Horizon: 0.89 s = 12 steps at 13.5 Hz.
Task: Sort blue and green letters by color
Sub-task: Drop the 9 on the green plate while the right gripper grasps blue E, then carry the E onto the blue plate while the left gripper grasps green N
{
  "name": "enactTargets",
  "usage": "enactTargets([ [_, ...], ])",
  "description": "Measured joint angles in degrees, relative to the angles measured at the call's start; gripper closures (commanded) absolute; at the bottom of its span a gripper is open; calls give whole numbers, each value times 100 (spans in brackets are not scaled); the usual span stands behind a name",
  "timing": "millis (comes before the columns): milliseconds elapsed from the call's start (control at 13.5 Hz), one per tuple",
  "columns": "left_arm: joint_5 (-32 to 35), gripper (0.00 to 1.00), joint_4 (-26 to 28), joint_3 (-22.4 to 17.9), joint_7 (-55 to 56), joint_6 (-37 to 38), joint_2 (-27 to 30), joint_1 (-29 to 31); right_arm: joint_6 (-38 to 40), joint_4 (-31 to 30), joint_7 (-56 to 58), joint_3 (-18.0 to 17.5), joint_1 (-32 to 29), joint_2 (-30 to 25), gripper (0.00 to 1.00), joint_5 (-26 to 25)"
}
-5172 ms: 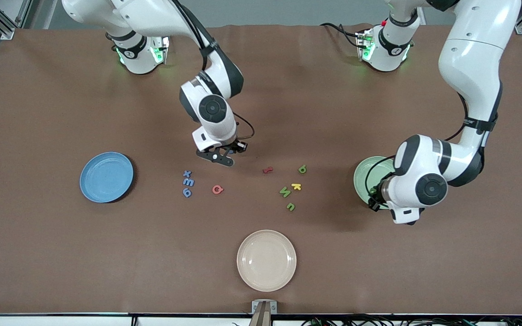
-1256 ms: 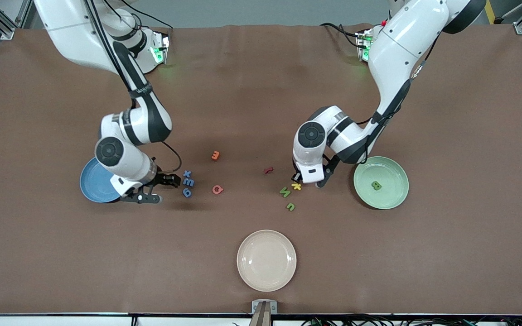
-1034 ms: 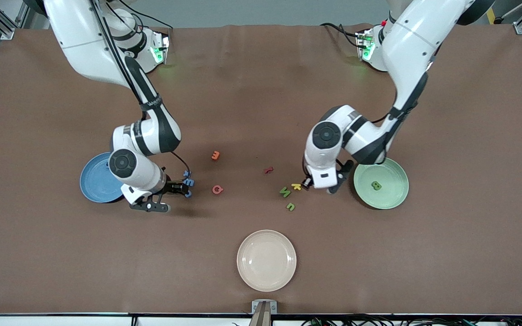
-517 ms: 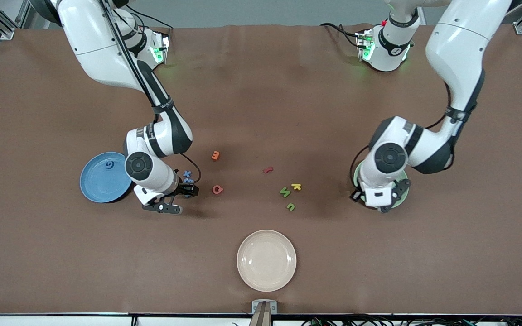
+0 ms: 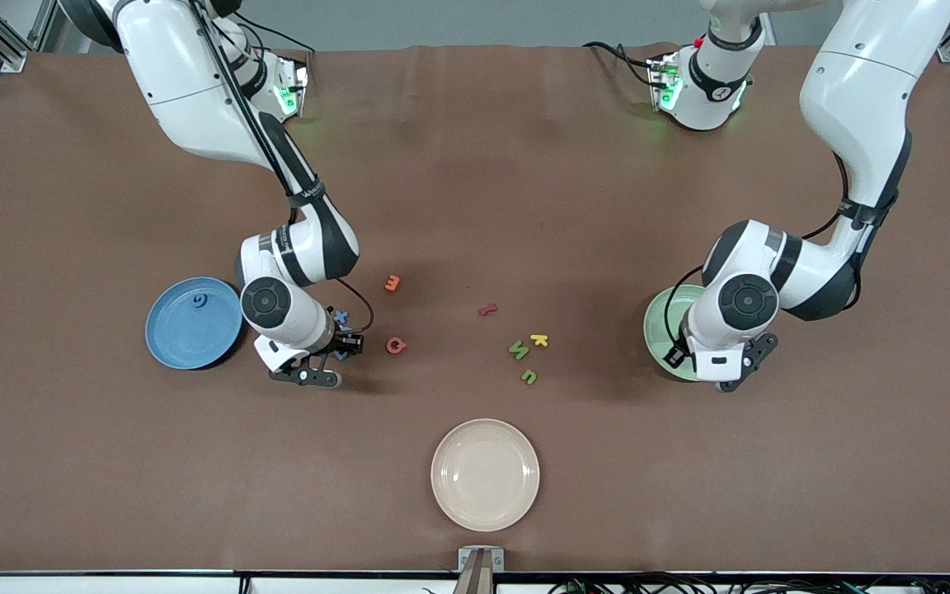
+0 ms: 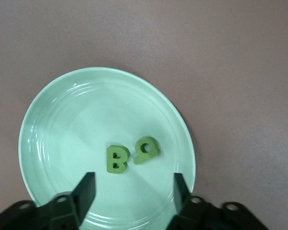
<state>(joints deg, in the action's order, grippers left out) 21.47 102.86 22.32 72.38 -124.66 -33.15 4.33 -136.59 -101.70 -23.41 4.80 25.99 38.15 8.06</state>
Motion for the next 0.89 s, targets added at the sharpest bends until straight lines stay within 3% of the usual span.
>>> enactTargets([
  [369,0,1,-74,411,27,0,42,-100,2,19,0,14,0,18,78,-1],
  [665,-4,9,-508,602,348,-1,-139,-657,65,117,0,29,-1,21,80,0],
  [887,-5,12,-1225,592,1086,-5,-709,-1283,845,428,1,119,-23,-53,80,-1],
])
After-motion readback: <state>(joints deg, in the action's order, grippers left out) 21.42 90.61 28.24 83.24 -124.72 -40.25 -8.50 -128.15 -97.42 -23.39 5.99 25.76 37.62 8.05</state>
